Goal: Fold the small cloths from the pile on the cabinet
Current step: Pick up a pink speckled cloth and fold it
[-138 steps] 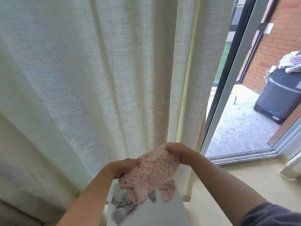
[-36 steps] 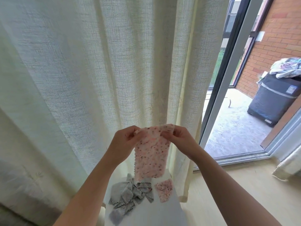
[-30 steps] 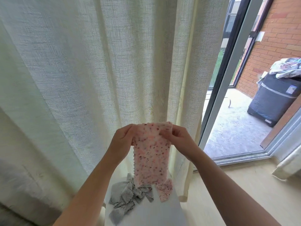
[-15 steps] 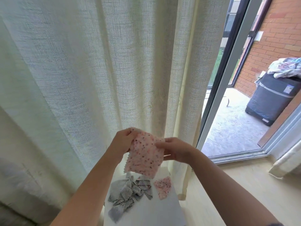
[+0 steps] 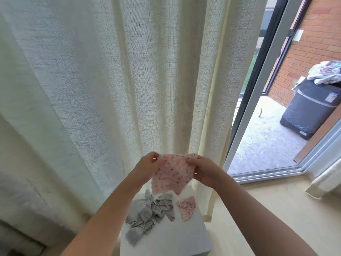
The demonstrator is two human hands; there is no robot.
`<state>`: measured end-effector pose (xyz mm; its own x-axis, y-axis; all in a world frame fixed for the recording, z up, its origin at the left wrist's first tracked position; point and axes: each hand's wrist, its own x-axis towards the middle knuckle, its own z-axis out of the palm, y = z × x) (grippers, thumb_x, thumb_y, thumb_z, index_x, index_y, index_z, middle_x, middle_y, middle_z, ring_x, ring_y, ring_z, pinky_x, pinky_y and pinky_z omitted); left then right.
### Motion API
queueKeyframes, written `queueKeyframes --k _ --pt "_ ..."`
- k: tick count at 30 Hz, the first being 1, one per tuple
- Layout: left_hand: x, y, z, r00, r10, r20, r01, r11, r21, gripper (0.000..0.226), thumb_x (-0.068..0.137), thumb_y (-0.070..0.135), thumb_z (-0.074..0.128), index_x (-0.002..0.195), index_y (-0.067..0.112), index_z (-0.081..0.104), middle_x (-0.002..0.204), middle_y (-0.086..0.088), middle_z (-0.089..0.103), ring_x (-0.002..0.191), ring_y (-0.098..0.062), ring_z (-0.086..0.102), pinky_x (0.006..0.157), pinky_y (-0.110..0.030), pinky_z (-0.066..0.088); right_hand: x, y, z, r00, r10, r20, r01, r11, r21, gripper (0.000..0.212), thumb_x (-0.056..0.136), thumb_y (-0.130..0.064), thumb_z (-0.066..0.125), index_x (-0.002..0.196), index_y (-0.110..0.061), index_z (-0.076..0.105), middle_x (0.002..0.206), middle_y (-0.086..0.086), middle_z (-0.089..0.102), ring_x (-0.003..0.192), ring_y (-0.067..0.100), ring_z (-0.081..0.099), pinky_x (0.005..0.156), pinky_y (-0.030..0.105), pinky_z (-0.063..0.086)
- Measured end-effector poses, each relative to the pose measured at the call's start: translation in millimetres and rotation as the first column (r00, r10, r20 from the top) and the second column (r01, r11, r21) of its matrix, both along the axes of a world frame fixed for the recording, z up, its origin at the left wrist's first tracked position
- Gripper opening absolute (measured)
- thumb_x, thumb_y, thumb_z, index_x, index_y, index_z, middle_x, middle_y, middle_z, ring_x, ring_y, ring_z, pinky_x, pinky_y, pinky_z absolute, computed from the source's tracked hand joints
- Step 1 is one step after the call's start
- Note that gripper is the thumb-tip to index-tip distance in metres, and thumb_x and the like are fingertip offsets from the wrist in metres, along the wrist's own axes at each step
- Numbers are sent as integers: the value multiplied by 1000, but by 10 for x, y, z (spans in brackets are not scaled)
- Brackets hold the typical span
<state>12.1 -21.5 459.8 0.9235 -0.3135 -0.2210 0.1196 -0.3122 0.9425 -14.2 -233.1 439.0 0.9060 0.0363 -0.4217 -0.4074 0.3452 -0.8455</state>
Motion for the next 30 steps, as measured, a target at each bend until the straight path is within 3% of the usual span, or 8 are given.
queueKeyframes --k 4,9,12,15,22,24,27,30 --pt "71 -10 101 992 93 80 -96 995 39 11 96 30 57 101 21 58 95 -5 70 76 -19 67 62 -31 55 -11 13 -19 1000 -10 -17 11 999 51 21 98 -7 53 117 -2 61 97 11 66 81 22 67 64 31 59" --pt "36 41 -37 985 2 -170 -11 999 -51 49 86 21 72 124 24 43 110 -13 66 84 -23 70 65 -31 56 0 36 -58 990 -139 -21 140 984 112 31 101 -10 49 130 0 50 106 18 65 85 27 68 60 35 58" --pt "-66 9 -102 976 -68 -206 64 998 -30 36 85 15 73 115 14 52 103 -15 68 74 -20 70 62 -29 56 -4 62 -74 978 -206 -7 205 967 154 32 101 -7 46 133 0 46 111 21 64 86 28 69 57 34 58" --pt "-115 -20 -178 954 -128 -270 140 990 23 26 85 17 74 105 8 60 102 -14 71 78 -22 70 73 -35 59 -5 93 -92 970 -242 -11 240 954 181 26 101 -5 45 127 -4 49 109 19 64 89 29 67 57 35 59" --pt "-92 -74 -242 941 50 -336 -42 999 31 27 81 18 78 100 7 62 92 -11 73 75 -22 69 83 -41 58 -5 110 -134 962 -274 -1 269 947 176 13 100 -7 48 112 -10 54 115 19 62 100 32 64 73 42 59" --pt "-93 -79 -216 937 57 -344 -49 998 33 23 81 17 77 95 7 62 91 -11 72 75 -22 69 77 -37 60 -14 111 -146 961 -276 12 270 949 162 14 101 -7 47 111 -11 56 112 16 63 98 29 64 73 39 59" --pt "-47 -64 -139 955 72 -286 -55 996 69 16 83 12 75 89 7 61 86 -8 69 73 -18 66 61 -26 55 -47 86 -155 961 -277 6 273 949 159 13 100 -5 48 106 -10 58 102 11 65 87 23 65 62 32 59" --pt "85 -6 -36 996 66 -59 -55 984 170 11 82 5 71 85 10 61 81 -4 62 72 -16 57 59 -20 48 -90 12 -213 974 -222 -38 225 965 137 11 95 -3 54 103 -7 60 97 11 66 82 22 67 70 36 59"
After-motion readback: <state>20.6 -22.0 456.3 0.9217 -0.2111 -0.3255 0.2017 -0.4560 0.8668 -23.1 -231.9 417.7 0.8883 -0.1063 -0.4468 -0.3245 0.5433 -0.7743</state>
